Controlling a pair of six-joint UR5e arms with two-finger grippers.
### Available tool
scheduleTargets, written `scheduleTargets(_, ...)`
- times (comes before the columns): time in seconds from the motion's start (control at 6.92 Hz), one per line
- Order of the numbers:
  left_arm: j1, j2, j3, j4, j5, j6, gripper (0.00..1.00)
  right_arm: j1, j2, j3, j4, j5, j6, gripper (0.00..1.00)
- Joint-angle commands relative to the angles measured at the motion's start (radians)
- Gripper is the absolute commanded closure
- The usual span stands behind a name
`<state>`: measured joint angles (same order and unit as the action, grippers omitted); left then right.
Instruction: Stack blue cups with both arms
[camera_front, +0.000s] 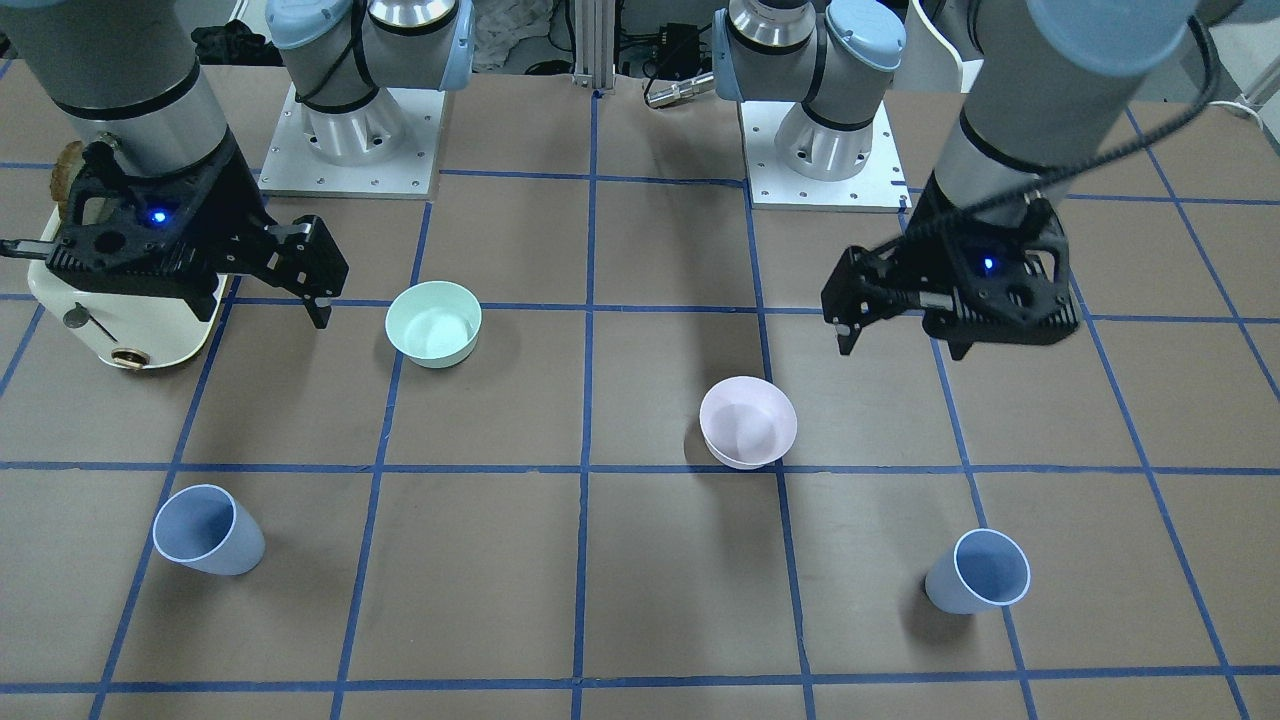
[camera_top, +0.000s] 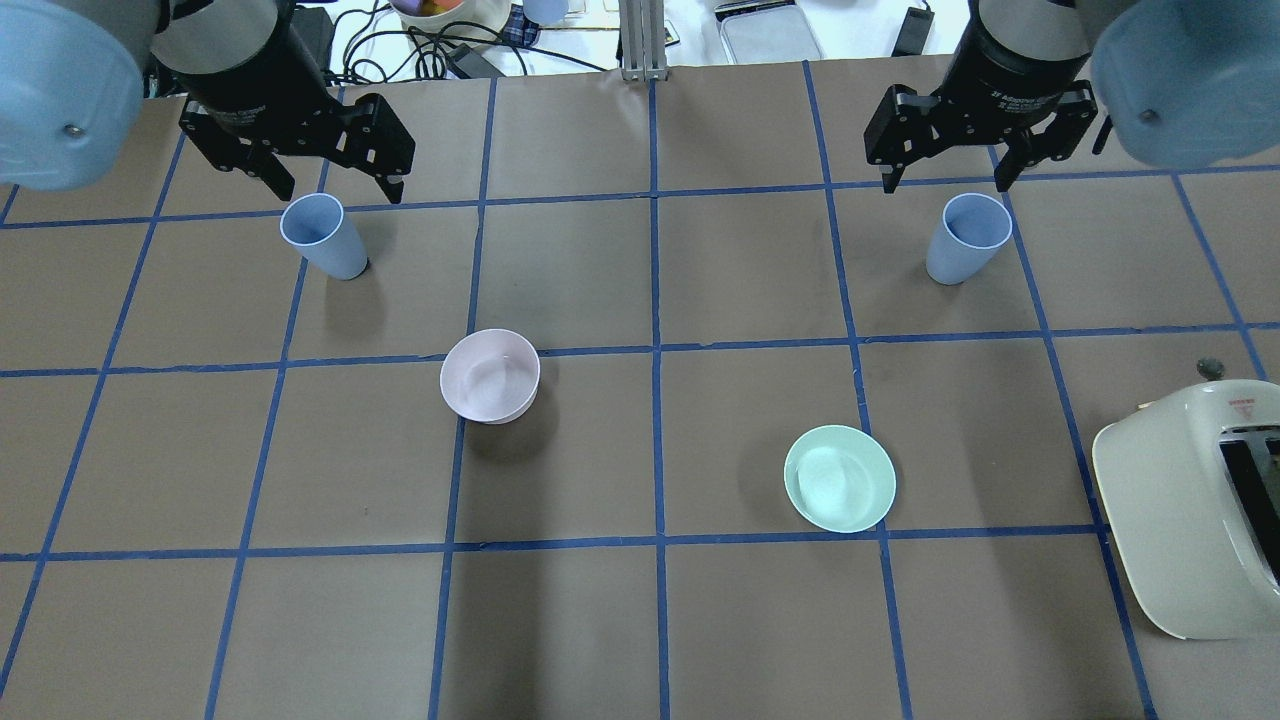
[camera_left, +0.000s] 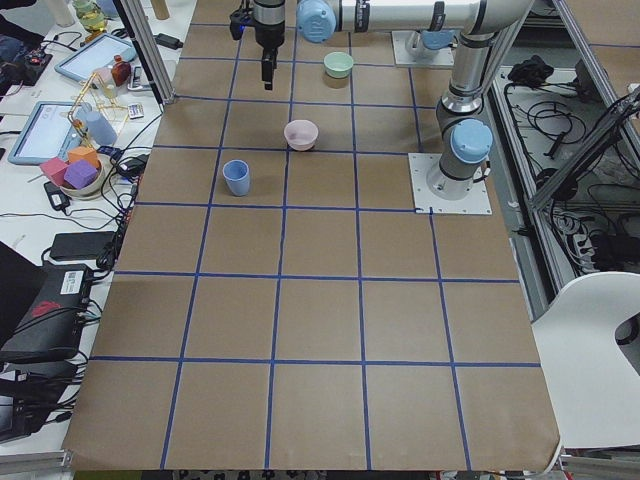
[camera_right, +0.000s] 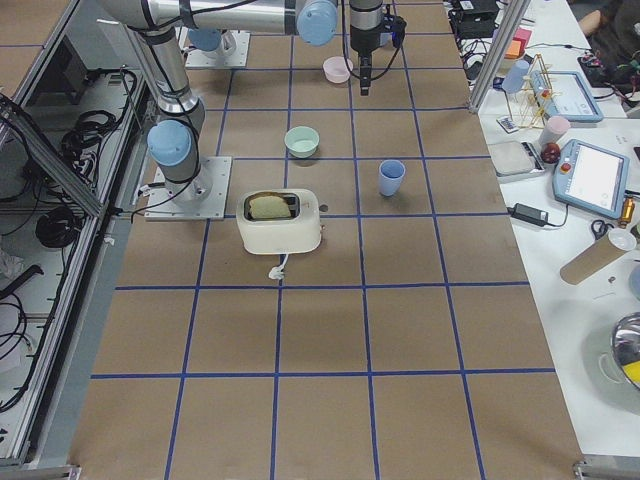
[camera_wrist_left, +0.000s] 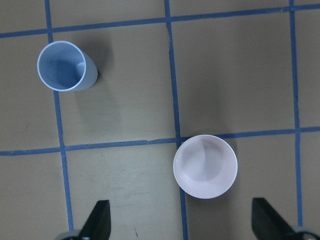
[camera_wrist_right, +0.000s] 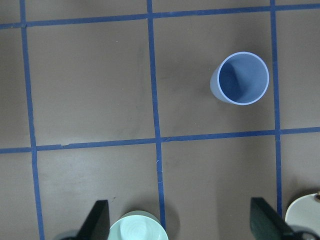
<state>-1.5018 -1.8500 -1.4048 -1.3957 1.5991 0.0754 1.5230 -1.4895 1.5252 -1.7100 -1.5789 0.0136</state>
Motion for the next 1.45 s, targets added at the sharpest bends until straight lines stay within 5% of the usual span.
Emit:
scheduleTargets(0.0, 0.099, -0.196, 0.020, 0.110, 0.016, -0.002, 0.00, -0.041, 0.093, -0.101, 0.039, -0.013, -0.018, 0.00)
scheduleTargets(0.14, 0.112, -0.242, 0.020, 0.165, 0.015, 0.007, 0.04, -0.056, 0.112, -0.123, 0.042, -0.012, -0.052, 0.00)
scheduleTargets(0.58, 0.112, -0.288, -0.014, 0.185, 0.007, 0.010, 0.51, -0.164, 0.217, -0.128, -0.008, 0.004, -0.176, 0.00)
scheduleTargets(0.87, 0.110, -0.301, -0.026, 0.231, 0.013, 0.018, 1.00, -0.228, 0.303, -0.119, -0.095, 0.008, -0.292, 0.00)
scheduleTargets(1.3, 0.024, -0.211, -0.010, 0.206, 0.010, 0.038, 1.00, -0.236, 0.344, -0.109, -0.121, 0.013, -0.291, 0.00)
